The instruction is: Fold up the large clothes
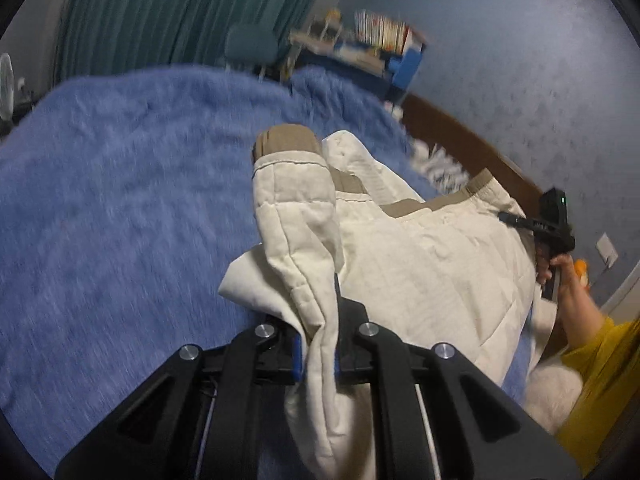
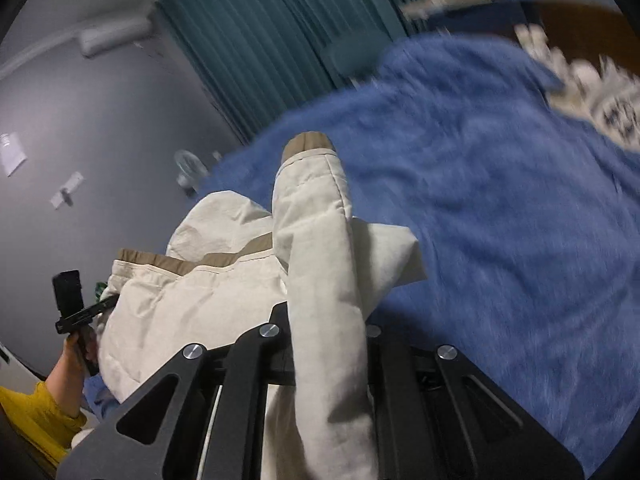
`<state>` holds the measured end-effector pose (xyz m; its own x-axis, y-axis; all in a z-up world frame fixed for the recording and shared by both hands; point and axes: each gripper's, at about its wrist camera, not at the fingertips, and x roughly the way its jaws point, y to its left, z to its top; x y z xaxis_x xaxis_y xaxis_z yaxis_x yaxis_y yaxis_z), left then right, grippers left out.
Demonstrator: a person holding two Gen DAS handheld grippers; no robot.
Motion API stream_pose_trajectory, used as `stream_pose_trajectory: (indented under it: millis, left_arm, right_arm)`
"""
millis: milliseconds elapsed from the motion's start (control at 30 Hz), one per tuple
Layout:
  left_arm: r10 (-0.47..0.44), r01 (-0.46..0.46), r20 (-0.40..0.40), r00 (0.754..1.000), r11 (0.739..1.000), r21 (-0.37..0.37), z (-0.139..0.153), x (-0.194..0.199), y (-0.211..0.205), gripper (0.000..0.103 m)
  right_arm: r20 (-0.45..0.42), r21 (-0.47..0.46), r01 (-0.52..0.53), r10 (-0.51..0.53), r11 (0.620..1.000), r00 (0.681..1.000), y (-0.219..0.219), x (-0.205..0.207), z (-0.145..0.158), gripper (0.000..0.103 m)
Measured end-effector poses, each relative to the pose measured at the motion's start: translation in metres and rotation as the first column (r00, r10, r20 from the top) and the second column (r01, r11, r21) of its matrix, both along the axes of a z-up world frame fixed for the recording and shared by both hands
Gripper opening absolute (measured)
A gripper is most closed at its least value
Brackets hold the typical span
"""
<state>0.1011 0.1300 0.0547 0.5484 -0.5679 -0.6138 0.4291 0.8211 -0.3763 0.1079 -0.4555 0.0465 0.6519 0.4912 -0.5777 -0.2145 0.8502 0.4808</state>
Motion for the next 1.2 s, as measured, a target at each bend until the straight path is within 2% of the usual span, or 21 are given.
stream_pose_trajectory:
  millis: [100,133,233,300,367,400,433,467,500,533,633,733,833,933,1000,1133,1167,1200]
  left_arm:
    - [0.024,-0.020,-0.086,0.996,0.999,0.048,-0.044,0.012,-0.005,0.007]
    - [0.054,-0.050,-0.116,0.992,0.998,0.033,-0.058,0.018,0.001,0.007]
    - [0.093,-0.105,-0.197,0.976,0.993,-0.049,-0.093,0.033,0.023,0.011]
    - [0.111,-0.121,-0.216,0.970,0.992,-0.035,-0.102,0.033,0.023,0.014]
    - [0.128,-0.128,-0.192,0.973,0.992,0.014,-0.096,0.029,0.018,0.018]
    - [0.148,-0.140,-0.181,0.972,0.989,0.054,-0.092,0.026,0.014,0.024]
    - [0.157,-0.145,-0.183,0.970,0.986,0.077,-0.088,0.022,0.011,0.030]
    - [0.163,-0.147,-0.187,0.969,0.984,0.097,-0.084,0.019,0.009,0.036]
    - [0.174,-0.155,-0.183,0.967,0.981,0.117,-0.076,0.012,0.007,0.053]
    - [0.185,-0.166,-0.167,0.968,0.978,0.125,-0.068,0.003,0.005,0.064]
    - [0.238,-0.221,-0.088,0.967,0.961,0.169,-0.039,-0.026,-0.001,0.077]
    - [0.273,-0.253,-0.076,0.959,0.946,0.204,-0.016,-0.057,-0.020,0.078]
    - [0.251,-0.229,-0.073,0.965,0.946,0.228,-0.003,-0.096,-0.055,0.078]
    - [0.246,-0.229,-0.051,0.968,0.947,0.228,-0.003,-0.133,-0.089,0.079]
    - [0.250,-0.234,-0.031,0.968,0.937,0.260,-0.012,-0.145,-0.111,0.079]
    - [0.239,-0.198,-0.133,0.962,0.945,0.261,-0.047,-0.136,-0.144,0.080]
    - [0.247,-0.202,-0.113,0.962,0.930,0.307,-0.054,-0.133,-0.153,0.083]
    - [0.256,-0.213,-0.076,0.964,0.909,0.358,-0.059,-0.128,-0.161,0.091]
  right_arm:
    - [-0.132,-0.006,0.039,-0.040,0.999,0.990,-0.010,0.011,-0.058,0.009]
    - [-0.151,-0.010,0.056,-0.057,0.998,0.987,-0.013,0.016,-0.070,0.010]
    - [-0.208,0.061,0.100,-0.086,0.993,0.974,-0.029,0.027,-0.104,0.014]
    - [-0.224,0.032,0.111,-0.101,0.993,0.969,-0.025,0.029,-0.113,0.018]
    - [-0.223,-0.022,0.109,-0.111,0.994,0.969,-0.017,0.027,-0.109,0.023]
    - [-0.221,-0.056,0.116,-0.126,0.992,0.967,-0.014,0.025,-0.105,0.026]
    - [-0.224,-0.099,0.125,-0.145,0.987,0.964,-0.009,0.022,-0.099,0.034]
    - [-0.224,-0.128,0.126,-0.153,0.984,0.963,-0.004,0.019,-0.094,0.047]
    - [-0.210,-0.161,0.130,-0.162,0.978,0.964,0.002,0.013,-0.086,0.055]
    - [-0.194,-0.186,0.130,-0.166,0.974,0.967,0.005,0.006,-0.082,0.065]
    - [-0.132,-0.301,0.164,-0.211,0.939,0.968,0.019,-0.027,-0.058,0.068]
    - [-0.056,-0.362,0.173,-0.206,0.916,0.977,0.039,-0.075,-0.032,0.073]
    - [-0.023,-0.359,0.133,-0.151,0.924,0.988,0.059,-0.110,-0.021,0.073]
    - [-0.025,-0.357,0.088,-0.104,0.930,0.994,0.084,-0.133,-0.024,0.076]
    - [-0.061,-0.361,0.048,-0.075,0.931,0.995,0.103,-0.145,-0.034,0.078]
    - [-0.131,-0.382,-0.003,-0.051,0.924,0.990,0.132,-0.129,-0.061,0.081]
    - [-0.125,-0.398,-0.002,-0.053,0.917,0.991,0.135,-0.125,-0.064,0.084]
    - [-0.120,-0.425,0.000,-0.056,0.905,0.991,0.141,-0.115,-0.066,0.086]
